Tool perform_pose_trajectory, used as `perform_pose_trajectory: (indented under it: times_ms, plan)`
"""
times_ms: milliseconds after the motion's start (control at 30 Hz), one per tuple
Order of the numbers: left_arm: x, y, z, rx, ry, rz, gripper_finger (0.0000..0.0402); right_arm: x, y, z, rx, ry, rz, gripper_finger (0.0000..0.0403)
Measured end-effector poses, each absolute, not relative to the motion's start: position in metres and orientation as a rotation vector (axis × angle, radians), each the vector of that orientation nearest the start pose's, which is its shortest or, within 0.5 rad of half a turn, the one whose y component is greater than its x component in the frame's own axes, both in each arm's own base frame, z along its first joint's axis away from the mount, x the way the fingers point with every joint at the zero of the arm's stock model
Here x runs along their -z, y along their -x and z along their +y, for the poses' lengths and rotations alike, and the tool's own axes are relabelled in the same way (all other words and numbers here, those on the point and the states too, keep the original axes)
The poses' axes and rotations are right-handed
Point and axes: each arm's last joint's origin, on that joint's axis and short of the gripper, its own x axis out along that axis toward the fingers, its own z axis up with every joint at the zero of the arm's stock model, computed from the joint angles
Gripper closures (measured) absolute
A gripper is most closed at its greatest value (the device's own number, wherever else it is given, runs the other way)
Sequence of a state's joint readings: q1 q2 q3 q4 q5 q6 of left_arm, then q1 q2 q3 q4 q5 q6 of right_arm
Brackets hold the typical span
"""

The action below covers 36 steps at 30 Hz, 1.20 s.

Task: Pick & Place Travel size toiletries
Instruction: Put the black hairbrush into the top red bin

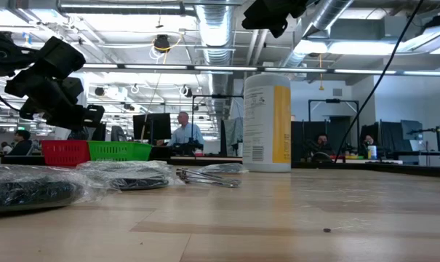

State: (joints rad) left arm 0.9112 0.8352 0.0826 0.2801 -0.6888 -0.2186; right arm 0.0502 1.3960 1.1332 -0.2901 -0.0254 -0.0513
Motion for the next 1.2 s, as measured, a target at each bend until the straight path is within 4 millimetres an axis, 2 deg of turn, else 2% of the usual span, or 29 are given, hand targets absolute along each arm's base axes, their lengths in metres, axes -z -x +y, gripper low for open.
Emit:
perform_pose_trajectory:
  times_ms: [300, 533, 733, 1200]
  plan:
    - [-0.135, -0.073, 0.124, -1.618, 0.222, 0.346, 0.0260, -0.307, -0.308, 0.016, -0.088, 0.057, 0.551, 0.0290]
    - [-0.142, -0.075, 0.127, -1.618, 0.212, 0.254, 0.0212, -0.307, -0.308, 0.016, -0.088, 0.057, 0.551, 0.0290]
    - [-0.143, -0.075, 0.127, -1.618, 0.211, 0.244, 0.0198, -0.307, -0.308, 0.016, -0.088, 0.057, 0.551, 0.0290]
    - [-0.151, -0.078, 0.129, -1.582, 0.205, 0.130, 0.0196, -0.304, -0.312, 0.016, -0.087, 0.057, 0.553, 0.0290]
